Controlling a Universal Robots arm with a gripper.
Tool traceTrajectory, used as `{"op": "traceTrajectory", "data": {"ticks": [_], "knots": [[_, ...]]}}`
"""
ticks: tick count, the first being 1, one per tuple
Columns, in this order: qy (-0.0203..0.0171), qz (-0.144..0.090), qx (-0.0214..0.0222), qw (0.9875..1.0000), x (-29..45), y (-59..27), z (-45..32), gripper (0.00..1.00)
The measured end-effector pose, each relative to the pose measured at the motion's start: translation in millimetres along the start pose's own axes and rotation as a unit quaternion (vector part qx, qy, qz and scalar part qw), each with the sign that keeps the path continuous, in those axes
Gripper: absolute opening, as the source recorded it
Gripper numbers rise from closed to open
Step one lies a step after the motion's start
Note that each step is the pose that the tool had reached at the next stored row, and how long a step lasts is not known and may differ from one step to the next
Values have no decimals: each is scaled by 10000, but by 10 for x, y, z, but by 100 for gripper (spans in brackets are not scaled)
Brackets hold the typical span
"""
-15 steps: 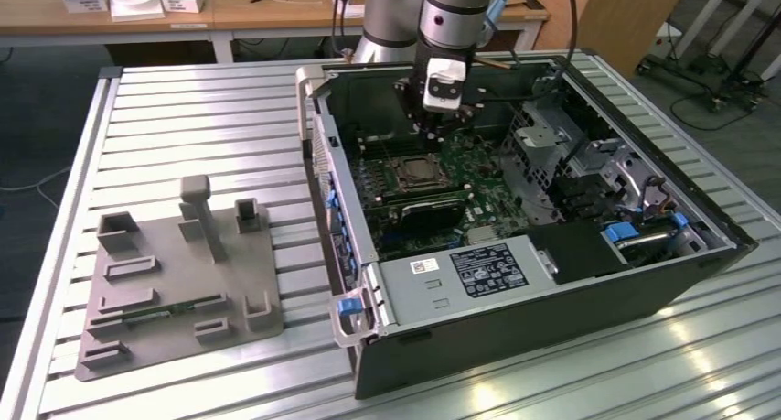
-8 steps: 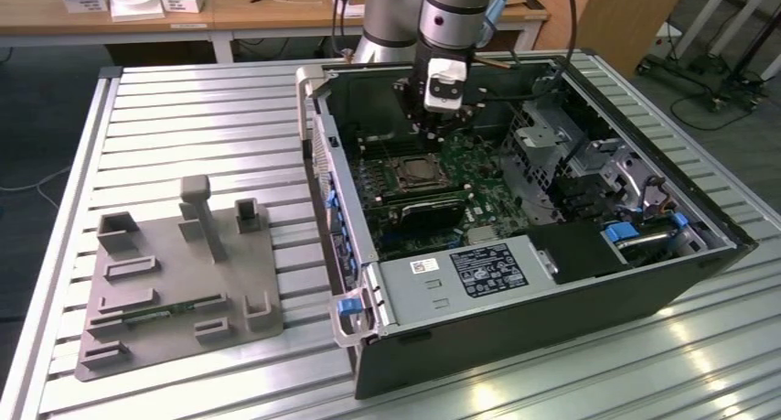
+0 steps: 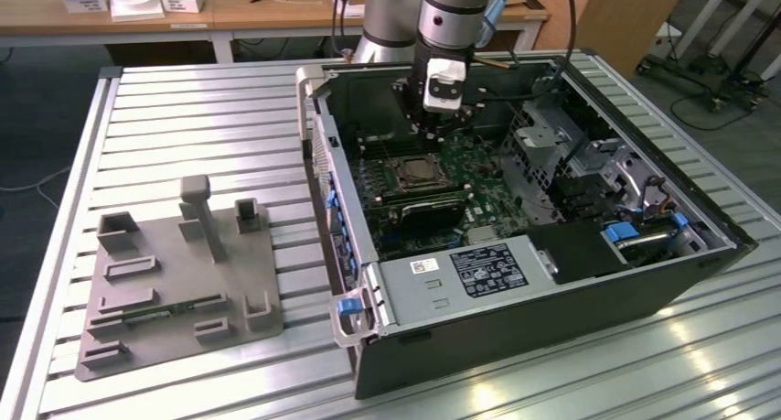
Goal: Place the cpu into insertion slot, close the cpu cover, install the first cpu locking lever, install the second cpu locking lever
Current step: 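Install the first cpu locking lever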
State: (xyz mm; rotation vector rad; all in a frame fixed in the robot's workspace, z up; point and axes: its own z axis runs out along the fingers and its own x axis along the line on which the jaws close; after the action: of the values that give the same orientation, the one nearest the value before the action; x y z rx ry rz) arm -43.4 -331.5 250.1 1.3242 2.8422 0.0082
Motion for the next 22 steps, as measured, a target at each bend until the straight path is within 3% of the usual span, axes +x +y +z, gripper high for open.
{"op": "traceTrajectory", "data": {"ticks": [7, 14, 22], "knots": [[1, -57, 0, 10000, 7, -9, 0, 10], [3, -458, -1, 9990, 19, -23, 0, 10], [3, -469, -1, 9989, 19, -23, 0, 10]]}}
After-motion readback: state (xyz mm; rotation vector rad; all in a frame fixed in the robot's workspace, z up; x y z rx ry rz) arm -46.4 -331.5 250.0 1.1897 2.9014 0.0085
